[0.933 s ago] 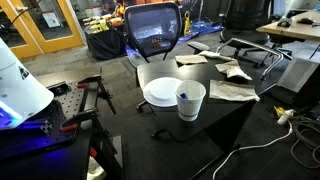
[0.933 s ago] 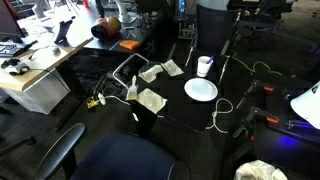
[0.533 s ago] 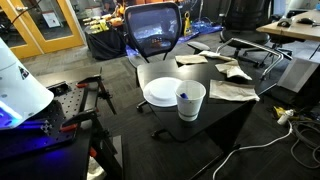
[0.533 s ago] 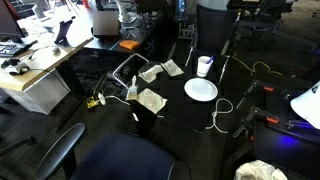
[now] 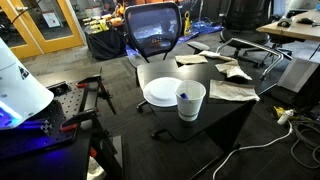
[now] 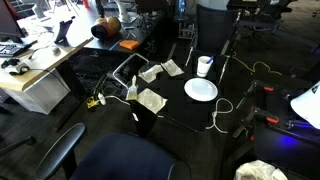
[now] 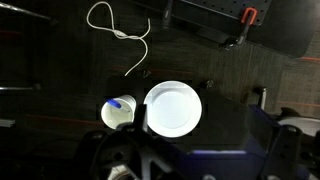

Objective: Remove the marker from the cup and put it on the table

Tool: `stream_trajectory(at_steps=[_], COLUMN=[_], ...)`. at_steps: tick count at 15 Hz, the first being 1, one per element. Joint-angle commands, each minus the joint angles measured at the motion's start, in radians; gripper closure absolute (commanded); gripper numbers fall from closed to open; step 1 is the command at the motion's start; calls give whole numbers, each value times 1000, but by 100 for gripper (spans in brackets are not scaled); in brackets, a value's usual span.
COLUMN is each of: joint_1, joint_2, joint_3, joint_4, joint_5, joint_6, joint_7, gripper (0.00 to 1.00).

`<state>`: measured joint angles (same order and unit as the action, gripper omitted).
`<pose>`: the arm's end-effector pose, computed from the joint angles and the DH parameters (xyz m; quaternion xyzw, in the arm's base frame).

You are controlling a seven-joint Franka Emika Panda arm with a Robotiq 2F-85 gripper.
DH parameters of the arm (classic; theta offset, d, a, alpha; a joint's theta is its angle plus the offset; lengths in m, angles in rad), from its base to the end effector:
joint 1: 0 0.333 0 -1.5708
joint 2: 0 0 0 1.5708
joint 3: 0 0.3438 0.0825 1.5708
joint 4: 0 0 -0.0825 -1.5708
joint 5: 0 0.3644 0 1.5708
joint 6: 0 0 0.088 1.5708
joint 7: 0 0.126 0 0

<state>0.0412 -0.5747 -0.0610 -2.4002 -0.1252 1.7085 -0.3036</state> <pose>0.3286 -0.0235 0.5190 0.9845 0.1589 -0.0648 0.0351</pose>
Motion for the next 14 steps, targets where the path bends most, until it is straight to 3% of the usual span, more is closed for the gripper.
stream_trajectory(at_steps=[1, 14], joint_1=[7, -28], joint_2=[155, 529], joint_3=[10, 20], joint_4=[83, 124], joint_5=[-62, -241], joint_6=[42, 288], joint_7=[-33, -3], gripper=[0, 0])
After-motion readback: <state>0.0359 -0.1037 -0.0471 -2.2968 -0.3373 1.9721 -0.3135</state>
